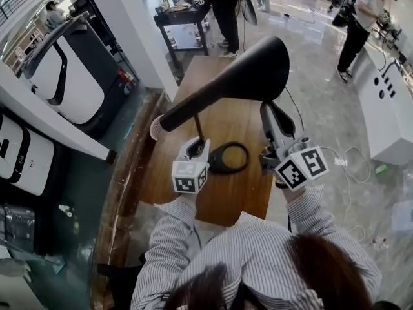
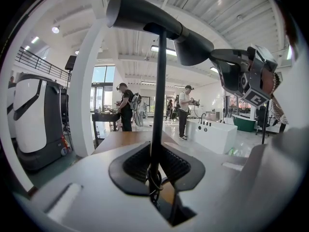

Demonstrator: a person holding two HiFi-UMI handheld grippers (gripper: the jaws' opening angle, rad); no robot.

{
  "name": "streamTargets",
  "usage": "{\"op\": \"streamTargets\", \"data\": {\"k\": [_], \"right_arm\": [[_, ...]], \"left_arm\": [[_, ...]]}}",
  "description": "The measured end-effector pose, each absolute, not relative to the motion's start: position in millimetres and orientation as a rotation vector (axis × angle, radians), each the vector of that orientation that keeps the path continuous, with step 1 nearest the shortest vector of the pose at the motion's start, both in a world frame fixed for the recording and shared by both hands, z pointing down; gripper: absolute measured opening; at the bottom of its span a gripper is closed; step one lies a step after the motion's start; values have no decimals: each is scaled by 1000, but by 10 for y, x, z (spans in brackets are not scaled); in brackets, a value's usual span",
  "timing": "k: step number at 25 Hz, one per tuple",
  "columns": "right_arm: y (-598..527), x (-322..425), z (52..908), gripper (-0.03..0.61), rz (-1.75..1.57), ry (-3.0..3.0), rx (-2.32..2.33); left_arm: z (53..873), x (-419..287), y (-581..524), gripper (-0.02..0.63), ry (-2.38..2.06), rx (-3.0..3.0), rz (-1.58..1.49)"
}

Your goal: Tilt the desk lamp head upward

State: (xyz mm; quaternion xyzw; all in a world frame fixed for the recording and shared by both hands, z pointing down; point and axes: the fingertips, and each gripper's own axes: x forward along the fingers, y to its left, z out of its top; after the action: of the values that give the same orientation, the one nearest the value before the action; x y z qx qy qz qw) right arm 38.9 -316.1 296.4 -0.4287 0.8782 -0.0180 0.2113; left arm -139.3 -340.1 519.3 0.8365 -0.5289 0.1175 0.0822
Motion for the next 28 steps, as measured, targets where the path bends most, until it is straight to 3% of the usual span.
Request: {"op": "streamTargets", "data": {"k": [28], "right_arm": [[-3066, 294, 2452, 26, 295, 2524, -1197]], "left_arm": [[5235, -1369, -3397, 57, -1561, 2509, 386]]}}
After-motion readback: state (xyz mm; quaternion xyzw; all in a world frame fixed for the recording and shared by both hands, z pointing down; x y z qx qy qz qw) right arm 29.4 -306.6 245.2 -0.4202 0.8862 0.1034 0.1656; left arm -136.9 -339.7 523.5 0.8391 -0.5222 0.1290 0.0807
